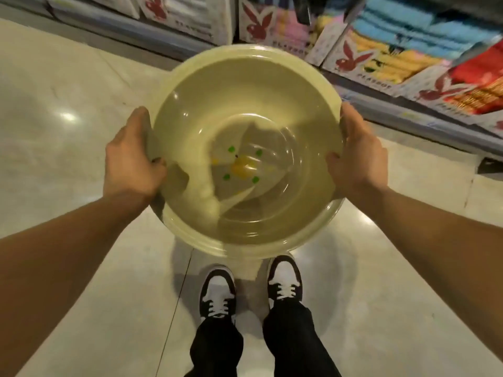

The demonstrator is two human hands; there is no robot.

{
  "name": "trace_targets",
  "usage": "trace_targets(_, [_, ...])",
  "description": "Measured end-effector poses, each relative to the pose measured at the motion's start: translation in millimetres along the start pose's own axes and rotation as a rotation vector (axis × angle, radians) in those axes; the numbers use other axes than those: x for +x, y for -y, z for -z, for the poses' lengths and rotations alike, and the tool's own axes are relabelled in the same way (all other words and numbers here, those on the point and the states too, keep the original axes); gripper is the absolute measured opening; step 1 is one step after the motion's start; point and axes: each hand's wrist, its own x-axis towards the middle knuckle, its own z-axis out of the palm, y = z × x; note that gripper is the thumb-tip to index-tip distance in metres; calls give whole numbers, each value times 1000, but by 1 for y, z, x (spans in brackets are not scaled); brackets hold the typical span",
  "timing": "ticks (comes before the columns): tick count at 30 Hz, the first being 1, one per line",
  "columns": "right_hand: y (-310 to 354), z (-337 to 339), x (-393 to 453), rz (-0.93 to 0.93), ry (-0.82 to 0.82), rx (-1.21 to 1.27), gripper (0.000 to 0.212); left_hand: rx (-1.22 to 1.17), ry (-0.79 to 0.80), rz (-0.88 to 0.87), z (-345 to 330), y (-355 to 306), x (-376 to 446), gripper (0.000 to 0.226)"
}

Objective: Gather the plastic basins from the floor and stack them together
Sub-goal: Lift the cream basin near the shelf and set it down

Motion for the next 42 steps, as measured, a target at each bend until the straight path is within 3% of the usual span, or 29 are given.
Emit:
trace_targets(5, [-20, -59, 15, 2, 52, -33, 86, -6, -17, 63, -40, 38, 10, 56])
trace_targets(9, [-34, -90, 12, -27, 66, -10, 82, 12, 29, 54, -61, 54, 6, 66])
trace_targets(18, [-46, -120, 8, -20, -72, 65, 79, -36, -27, 114, -86, 55, 2, 79])
trace_targets(23, [-48, -122, 9, -27, -61, 50, 81, -31, -52, 111, -89, 51, 2, 82])
trace_targets(28, [-41, -112, 7, -16, 106, -48, 83, 101, 136, 121, -77, 51, 2, 85])
trace_targets(30, [-34, -98, 7, -49, 198, -166, 88, 241, 186, 85, -61, 43, -1, 81])
trace_targets(35, [9, -20, -3, 49, 188, -332, 75, 502, 208, -73, 10, -6, -10, 76])
trace_targets(39, [59, 75, -17, 92, 141, -329, 70, 573, 179, -157, 96, -88, -11, 77])
trace_targets(42, [104, 171, -36, 58, 5, -256, 67, 601, 156, -275, 173, -175, -16, 77])
